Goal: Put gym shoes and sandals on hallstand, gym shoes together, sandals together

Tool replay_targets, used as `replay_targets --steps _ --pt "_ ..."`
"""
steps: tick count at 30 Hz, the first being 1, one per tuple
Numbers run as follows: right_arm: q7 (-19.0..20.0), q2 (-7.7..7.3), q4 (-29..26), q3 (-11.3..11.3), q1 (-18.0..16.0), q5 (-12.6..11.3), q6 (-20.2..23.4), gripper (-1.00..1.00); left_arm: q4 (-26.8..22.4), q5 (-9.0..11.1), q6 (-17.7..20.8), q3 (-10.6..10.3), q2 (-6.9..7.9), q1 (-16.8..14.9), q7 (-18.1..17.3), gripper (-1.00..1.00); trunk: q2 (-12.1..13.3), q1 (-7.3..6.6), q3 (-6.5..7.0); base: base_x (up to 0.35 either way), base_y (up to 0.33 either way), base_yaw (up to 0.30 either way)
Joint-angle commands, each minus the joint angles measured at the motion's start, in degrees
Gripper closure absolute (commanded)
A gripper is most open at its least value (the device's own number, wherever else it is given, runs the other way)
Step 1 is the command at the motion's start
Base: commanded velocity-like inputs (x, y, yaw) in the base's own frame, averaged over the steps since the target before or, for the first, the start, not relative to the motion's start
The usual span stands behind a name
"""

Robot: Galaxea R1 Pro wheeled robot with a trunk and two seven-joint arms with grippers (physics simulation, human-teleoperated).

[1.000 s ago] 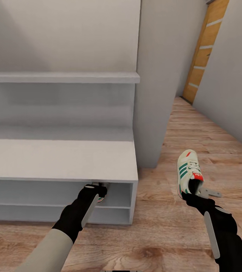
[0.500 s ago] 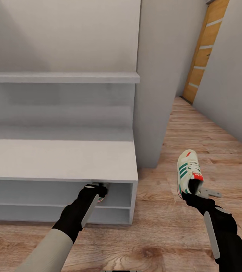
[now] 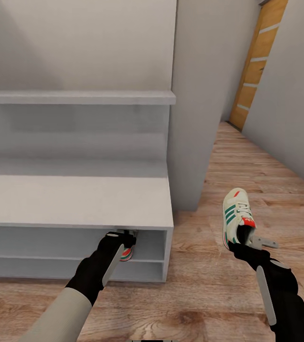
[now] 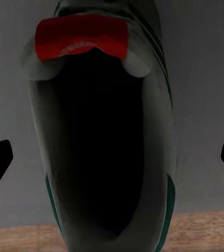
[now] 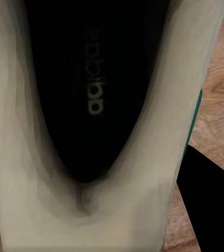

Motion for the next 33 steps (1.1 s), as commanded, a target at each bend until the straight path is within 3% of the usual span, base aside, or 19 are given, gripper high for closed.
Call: replay_targets --steps 1,17,33 --pt "-0.02 -0.01 -0.07 -0.01 -0.03 -0.03 0.32 1.0 -0.08 0.59 0.13 -0.12 0.02 -0.03 0.51 -1.0 -0.02 -0.01 -0.05 -0.014 0.0 0.0" --pt "-0.02 -0.01 -0.07 -0.06 -0.03 -0.03 0.27 1.0 -0.02 0.59 0.06 -0.12 0.02 -0.03 0.51 -1.0 -0.02 -0.01 -0.05 -0.273 0.009 0.0" --pt "-0.19 -0.06 -0.06 -0.17 -0.03 0.06 0.25 1.0 -0.01 0.59 -0.96 -0.12 0.02 -0.03 0.51 -1.0 -0.02 -0.01 -0.05 -0.199 0.23 0.0"
